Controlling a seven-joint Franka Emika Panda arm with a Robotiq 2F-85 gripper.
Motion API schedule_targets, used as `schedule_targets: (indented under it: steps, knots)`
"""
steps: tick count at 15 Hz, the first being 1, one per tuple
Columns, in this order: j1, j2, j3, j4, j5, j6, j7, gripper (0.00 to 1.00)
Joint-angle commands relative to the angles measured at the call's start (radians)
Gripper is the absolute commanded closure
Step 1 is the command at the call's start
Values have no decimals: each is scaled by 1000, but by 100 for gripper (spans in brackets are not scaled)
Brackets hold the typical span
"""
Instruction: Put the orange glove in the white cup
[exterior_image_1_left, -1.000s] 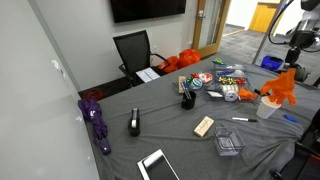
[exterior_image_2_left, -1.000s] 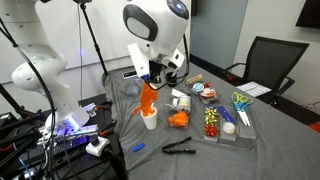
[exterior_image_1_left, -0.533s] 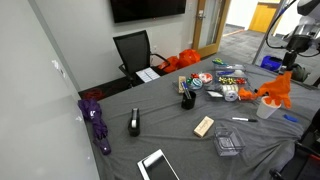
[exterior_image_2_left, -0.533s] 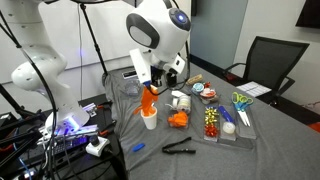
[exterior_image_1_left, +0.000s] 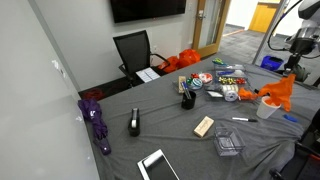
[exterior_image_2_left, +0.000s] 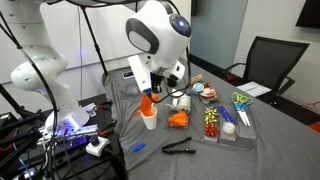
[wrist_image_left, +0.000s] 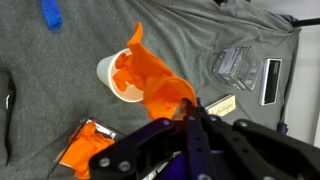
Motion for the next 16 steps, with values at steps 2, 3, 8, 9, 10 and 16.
schedule_targets:
  steps: [2,3,8,9,10,16]
  knots:
    - [-25,15,23,-4,5,46,-10,100]
    - [-20,17,28,-4,16,52,4,100]
    - [-4,31,64,-13,44,107,59,100]
    - [-2,34,70,-13,41,121,66,100]
    - [-13,28,70,3,31,78,57,100]
    - [-15,32,76,4,31,81,59,99]
